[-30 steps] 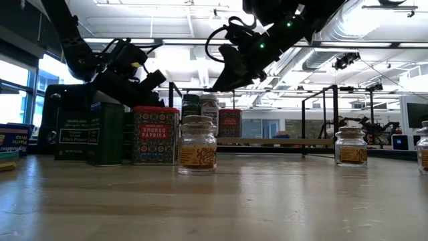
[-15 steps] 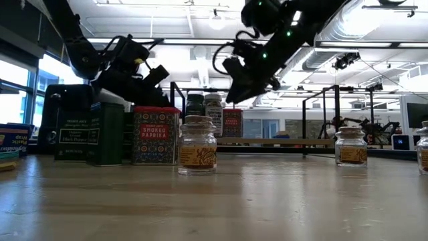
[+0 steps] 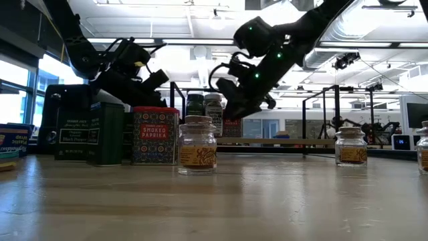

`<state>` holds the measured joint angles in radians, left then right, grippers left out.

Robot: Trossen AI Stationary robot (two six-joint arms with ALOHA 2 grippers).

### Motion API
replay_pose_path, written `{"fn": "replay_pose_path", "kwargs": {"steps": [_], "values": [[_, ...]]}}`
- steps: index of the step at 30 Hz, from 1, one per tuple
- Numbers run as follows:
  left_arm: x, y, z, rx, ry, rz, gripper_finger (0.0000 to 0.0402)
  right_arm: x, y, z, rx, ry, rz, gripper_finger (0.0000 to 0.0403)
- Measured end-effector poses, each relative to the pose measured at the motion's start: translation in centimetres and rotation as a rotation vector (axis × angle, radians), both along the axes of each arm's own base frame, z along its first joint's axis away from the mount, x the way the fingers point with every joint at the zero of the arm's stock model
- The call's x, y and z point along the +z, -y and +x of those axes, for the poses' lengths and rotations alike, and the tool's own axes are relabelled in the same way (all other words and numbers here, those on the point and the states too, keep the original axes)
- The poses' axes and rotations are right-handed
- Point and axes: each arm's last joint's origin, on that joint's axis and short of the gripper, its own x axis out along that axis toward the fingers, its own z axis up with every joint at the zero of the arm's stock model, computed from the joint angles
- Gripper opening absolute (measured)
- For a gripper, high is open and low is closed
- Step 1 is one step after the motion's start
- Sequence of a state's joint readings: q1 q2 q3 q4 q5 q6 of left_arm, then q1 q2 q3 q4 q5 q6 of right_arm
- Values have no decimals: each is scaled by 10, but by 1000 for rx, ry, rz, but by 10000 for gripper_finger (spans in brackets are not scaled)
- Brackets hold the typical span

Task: Shelf spices
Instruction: Put the bottom red seasoning can on the shelf aligned with the other red seasoning can

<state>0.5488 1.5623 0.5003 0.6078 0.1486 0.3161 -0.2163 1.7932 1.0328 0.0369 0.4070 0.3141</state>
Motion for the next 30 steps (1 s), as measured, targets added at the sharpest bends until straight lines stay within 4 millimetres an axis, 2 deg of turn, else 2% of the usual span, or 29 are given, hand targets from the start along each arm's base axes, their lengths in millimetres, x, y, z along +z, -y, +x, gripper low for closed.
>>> {"fn": "replay_pose_path", "kwargs": {"steps": [11, 16, 21, 26, 30], "values": [[0, 0, 0, 8, 2, -16, 0, 4, -4, 6, 88, 56, 3, 133], [-1, 0, 0, 9, -1, -18, 0, 10, -8, -4, 74, 0, 54, 133], [-1, 0, 0, 9, -2, -20, 0, 7, 5, -11, -61, -29, 36, 133], [-1, 0, -1, 13, 0, -27, 0, -2, 10, -2, -18, 29, 67, 133], [-1, 0, -1, 19, 4, -37, 0, -1, 10, 1, 8, 64, 80, 133]]}}
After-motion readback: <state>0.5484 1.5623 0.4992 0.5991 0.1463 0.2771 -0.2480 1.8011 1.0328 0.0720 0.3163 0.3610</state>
